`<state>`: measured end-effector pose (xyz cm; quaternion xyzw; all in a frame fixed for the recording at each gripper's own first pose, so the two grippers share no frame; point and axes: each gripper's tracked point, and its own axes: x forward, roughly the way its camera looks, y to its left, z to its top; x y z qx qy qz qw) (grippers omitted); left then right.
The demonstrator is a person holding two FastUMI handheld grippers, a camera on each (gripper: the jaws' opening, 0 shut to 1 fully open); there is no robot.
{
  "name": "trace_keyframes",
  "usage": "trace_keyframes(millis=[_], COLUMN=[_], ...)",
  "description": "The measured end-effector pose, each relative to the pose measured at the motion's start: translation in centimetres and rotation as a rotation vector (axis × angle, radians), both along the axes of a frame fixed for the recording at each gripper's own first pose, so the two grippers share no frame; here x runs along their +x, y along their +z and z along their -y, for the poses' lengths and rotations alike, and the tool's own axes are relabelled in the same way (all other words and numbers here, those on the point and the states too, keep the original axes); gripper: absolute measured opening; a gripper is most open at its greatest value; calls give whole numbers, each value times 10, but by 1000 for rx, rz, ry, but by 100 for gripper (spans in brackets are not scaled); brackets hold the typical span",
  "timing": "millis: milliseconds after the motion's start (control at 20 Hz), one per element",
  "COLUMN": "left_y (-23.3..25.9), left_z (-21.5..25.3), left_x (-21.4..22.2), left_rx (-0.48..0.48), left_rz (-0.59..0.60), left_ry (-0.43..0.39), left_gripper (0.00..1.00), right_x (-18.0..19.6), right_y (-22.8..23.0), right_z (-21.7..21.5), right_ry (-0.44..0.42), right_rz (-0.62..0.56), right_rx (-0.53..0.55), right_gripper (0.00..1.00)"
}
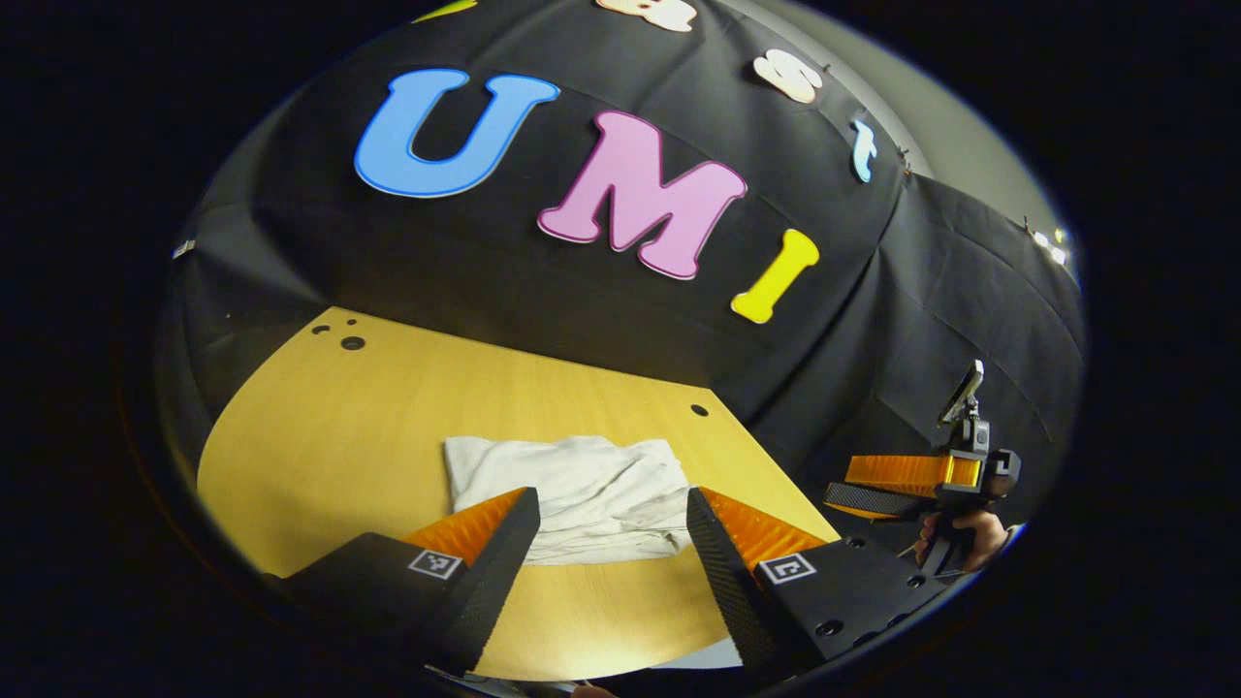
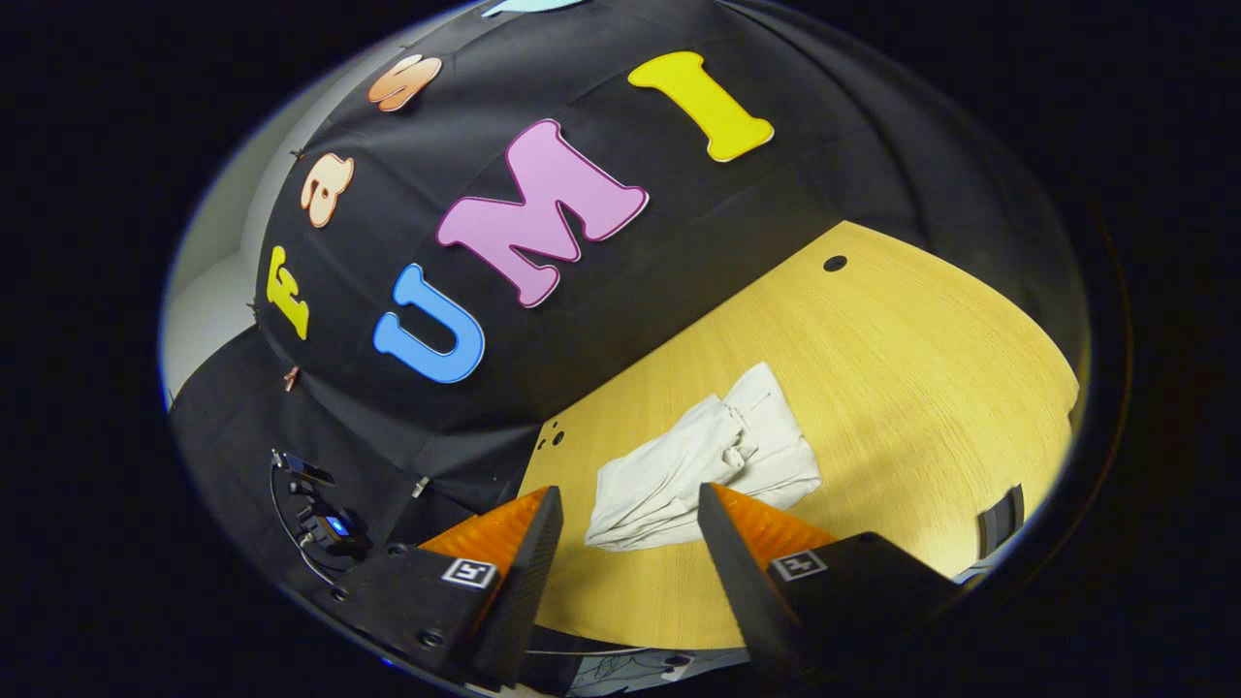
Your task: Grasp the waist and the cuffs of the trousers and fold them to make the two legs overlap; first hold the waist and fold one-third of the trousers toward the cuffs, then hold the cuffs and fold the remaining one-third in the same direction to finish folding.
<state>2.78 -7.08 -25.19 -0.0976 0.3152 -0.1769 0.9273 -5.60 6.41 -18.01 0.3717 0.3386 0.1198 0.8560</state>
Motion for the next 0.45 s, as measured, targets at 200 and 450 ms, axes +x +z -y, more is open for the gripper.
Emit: trace_keyframes(millis=[200,450], left_y=[11,10], left_z=[-42,-67], left_x=[-12,-30], left_rx=[-3,-5], left_rz=[3,-33], left_ry=[58,102], left_gripper=[95,95], right_x=[-7,-20], right_y=[7,16], right_z=[-12,-24], right_ry=[-4,16], right_rz=[19,42], right_rx=[-11,-44], right_gripper=[97,97])
